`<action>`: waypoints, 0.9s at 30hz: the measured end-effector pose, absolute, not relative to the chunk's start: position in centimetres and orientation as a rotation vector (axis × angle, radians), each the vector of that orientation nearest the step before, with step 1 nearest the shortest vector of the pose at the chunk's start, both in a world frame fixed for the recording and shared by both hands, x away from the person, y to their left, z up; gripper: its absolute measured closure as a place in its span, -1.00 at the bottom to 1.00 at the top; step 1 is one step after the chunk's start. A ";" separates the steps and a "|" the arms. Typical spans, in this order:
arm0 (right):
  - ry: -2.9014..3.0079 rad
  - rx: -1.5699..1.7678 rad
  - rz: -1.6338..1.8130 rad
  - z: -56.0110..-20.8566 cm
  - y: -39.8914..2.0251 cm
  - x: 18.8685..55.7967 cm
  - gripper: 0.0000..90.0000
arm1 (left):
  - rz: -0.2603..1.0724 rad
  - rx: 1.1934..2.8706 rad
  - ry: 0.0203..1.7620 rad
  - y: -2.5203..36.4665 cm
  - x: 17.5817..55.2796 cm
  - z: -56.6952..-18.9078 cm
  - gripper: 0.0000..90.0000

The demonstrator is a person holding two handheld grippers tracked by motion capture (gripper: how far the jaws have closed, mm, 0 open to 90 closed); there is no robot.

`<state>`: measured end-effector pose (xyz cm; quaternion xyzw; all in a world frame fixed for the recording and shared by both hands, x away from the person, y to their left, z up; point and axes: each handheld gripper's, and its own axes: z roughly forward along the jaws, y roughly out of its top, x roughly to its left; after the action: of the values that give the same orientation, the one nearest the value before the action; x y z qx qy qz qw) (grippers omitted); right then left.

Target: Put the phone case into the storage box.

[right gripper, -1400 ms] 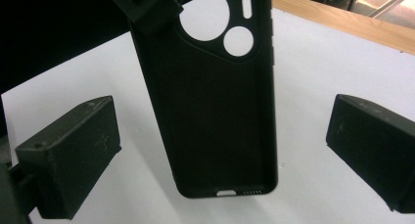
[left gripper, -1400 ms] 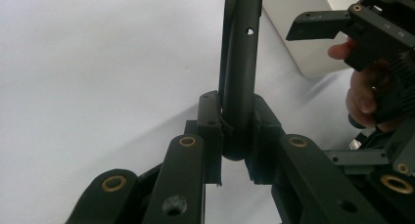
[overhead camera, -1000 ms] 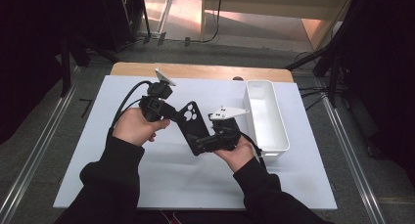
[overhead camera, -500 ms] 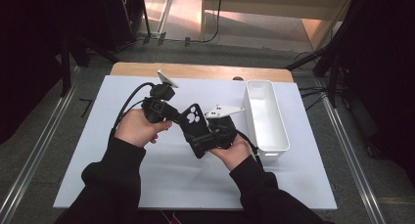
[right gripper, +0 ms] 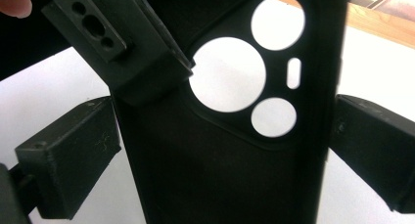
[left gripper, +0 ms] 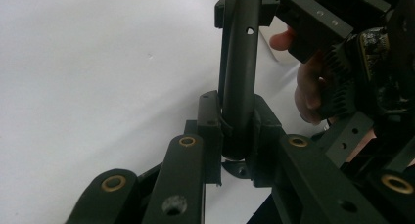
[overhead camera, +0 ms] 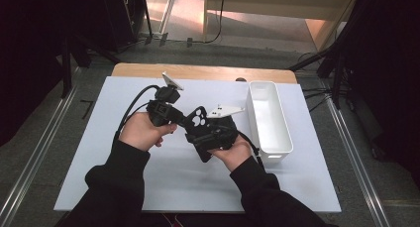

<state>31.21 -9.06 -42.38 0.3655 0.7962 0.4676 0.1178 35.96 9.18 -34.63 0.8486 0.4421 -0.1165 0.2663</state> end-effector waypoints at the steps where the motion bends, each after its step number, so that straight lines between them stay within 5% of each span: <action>1: 2.330 1.075 1.365 -42.4 -9.0 31.2 -1.00 | -0.315 2.287 1.193 9.2 35.9 -34.6 0.76; 17: 2.349 1.040 1.335 -42.1 -8.9 31.1 -0.75 | -0.305 2.271 1.164 9.2 35.8 -34.5 0.68; 27: 2.387 1.027 1.336 -42.2 -9.0 31.2 -0.74 | -0.277 2.207 1.150 10.3 35.8 -33.1 0.27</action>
<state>31.17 -8.96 -42.17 0.3495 0.8121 0.4544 0.1095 35.79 10.34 -33.12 0.8369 0.4362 -0.1051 0.3135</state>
